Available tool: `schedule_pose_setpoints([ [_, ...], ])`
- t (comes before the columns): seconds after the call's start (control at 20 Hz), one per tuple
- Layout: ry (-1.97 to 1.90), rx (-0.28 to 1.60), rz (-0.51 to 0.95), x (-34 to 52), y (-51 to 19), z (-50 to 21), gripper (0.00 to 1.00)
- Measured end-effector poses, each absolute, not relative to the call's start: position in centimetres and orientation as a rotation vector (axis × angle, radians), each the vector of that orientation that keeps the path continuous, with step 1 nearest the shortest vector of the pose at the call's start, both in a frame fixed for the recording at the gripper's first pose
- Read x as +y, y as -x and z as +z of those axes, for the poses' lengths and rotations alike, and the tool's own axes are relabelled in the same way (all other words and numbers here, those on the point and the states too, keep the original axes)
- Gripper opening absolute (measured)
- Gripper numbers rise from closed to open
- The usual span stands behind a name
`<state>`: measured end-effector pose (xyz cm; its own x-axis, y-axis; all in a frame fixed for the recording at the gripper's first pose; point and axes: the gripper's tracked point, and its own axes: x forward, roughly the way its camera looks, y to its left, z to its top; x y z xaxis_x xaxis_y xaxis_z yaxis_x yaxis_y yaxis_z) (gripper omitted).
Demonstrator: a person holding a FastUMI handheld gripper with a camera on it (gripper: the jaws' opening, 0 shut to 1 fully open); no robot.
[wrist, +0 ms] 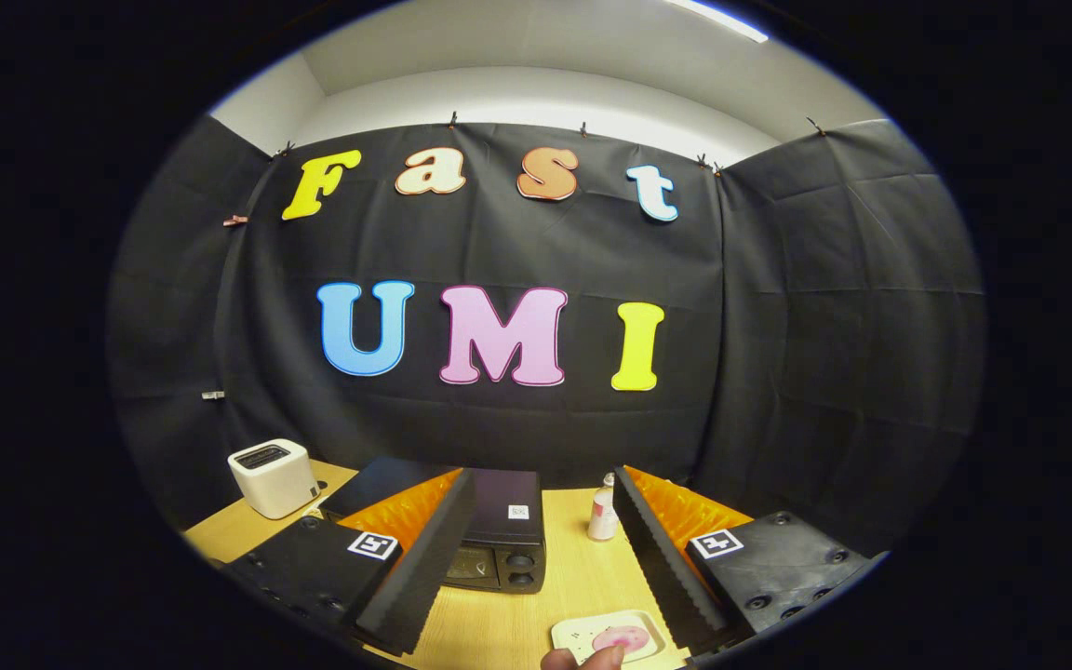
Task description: Open the toaster oven, put the food inside, and close the toaster oven door.
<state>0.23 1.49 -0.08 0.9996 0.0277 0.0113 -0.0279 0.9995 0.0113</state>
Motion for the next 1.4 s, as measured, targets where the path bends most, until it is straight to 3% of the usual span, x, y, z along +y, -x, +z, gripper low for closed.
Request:
schedule_pose_setpoints([
  [0.75,0.015,0.015,0.169,15.4,-6.1,-4.4,0.97],
  [1.4,0.018,0.273,0.157,20.7,-12.0,-18.4,0.98],
])
